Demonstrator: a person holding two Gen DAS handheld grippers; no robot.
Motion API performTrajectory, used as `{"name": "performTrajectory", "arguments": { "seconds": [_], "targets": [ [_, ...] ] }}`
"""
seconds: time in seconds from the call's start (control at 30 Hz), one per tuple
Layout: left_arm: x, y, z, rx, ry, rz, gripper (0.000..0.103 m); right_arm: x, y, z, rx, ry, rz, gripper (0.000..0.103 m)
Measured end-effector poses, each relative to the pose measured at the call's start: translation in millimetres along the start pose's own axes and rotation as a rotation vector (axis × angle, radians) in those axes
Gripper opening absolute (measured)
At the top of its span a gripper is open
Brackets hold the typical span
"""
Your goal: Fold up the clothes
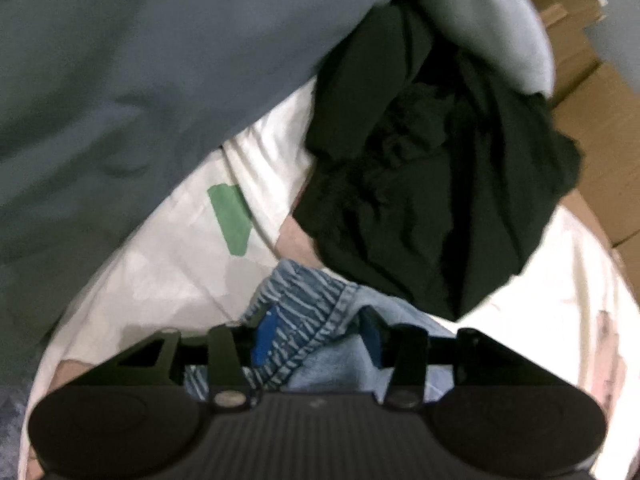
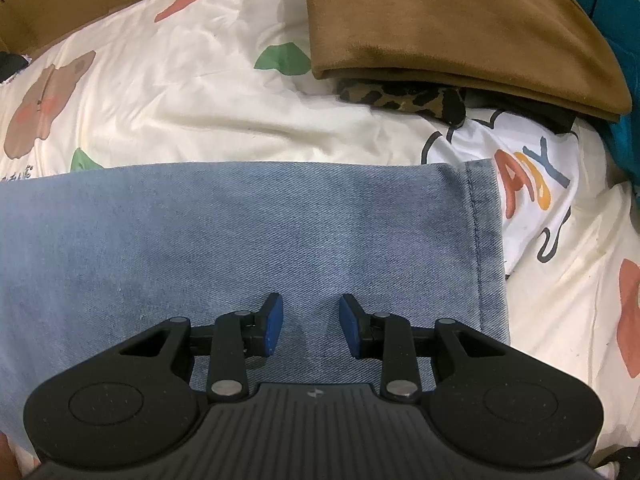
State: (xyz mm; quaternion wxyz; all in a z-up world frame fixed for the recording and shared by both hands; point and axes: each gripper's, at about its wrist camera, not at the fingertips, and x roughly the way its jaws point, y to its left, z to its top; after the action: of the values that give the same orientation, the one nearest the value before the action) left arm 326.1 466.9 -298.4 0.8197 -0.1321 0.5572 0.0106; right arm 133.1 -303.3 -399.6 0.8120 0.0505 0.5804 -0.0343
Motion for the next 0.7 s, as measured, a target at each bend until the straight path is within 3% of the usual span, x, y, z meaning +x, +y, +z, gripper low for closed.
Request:
{"name": "performTrajectory", "arguments": {
  "seconds": [0.1, 0.3, 0.47, 0.7],
  "targets": [
    [-27, -4, -12, 0.018, -0.003, -0.038, 0.048, -5, 1, -3, -0.01, -0.022, -0.013, 0.038],
    [-47, 8, -50, -0.014, 0.039, 0.002, 0.042, -13, -6, -8, 0.003, -0.029, -0.017, 0.038],
    [-27, 28, -73, -0.018, 0.104, 0.049, 0.042, -14, -6, -11, -0.001, -0.017, -0.015, 0.038],
    [10, 42, -73, -0.034, 0.125, 0.078, 0.045, -39, -15, -9, 0.019, -0.004, -0.022, 0.038]
  ]
}}
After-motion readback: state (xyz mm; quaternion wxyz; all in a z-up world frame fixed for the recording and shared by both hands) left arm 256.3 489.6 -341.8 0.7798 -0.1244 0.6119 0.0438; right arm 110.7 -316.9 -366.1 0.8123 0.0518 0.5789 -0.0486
